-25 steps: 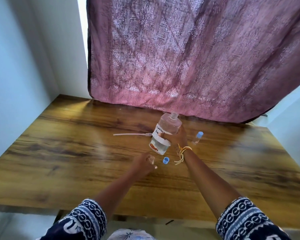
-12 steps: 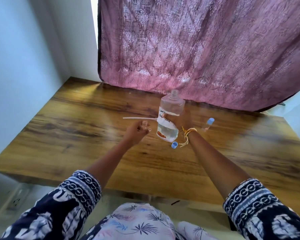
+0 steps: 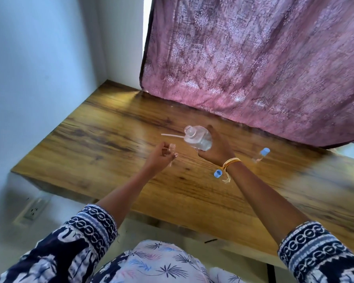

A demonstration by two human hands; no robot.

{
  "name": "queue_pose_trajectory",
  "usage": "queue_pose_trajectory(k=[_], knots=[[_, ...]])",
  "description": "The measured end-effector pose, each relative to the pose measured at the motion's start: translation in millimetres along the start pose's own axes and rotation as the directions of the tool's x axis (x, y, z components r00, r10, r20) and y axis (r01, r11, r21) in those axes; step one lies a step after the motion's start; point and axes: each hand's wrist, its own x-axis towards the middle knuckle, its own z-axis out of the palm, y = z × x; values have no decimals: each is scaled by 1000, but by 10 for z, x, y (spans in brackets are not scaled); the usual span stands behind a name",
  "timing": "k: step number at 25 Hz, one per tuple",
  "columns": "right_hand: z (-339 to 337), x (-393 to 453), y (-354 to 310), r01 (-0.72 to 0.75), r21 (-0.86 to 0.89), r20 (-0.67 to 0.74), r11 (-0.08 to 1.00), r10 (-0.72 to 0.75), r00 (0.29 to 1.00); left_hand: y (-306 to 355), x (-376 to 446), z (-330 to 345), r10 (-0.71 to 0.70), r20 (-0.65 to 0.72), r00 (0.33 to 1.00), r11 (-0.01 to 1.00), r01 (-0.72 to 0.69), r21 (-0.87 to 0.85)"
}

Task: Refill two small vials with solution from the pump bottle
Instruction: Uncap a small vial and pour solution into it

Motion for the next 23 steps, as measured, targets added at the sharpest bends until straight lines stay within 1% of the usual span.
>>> queue_pose_trajectory(k=[3, 5, 8, 10, 13, 15, 19, 23], knots=[[-20, 55, -18, 18, -107, 12, 994, -17, 1000, 187, 10, -35, 66, -3, 998, 997, -66, -50], [-68, 79, -12, 26, -152, 9, 988, -25, 1000, 327, 5, -54, 84, -8, 996, 993, -85, -76], [-163, 134, -41, 89, -252, 22, 964, -87, 996, 508, 6, -107, 124, 29, 992, 990, -121, -72], [-225, 166, -80, 118, -285, -6, 951, -125, 992, 588, 20, -129, 160, 35, 986, 985, -157, -71], [-312, 204, -132, 190, -354, -29, 916, -214, 976, 625, 39, -134, 160, 41, 986, 982, -154, -106], [-361, 213, -154, 210, -378, -55, 902, -249, 967, 641, 46, -133, 162, 53, 985, 980, -155, -123], [-428, 240, -209, 186, -415, -71, 890, -235, 969, 683, 76, -131, 195, 73, 978, 974, -185, -132], [-515, 282, -260, 192, -438, -56, 878, -239, 969, 748, 80, -130, 165, 93, 982, 969, -144, -199]])
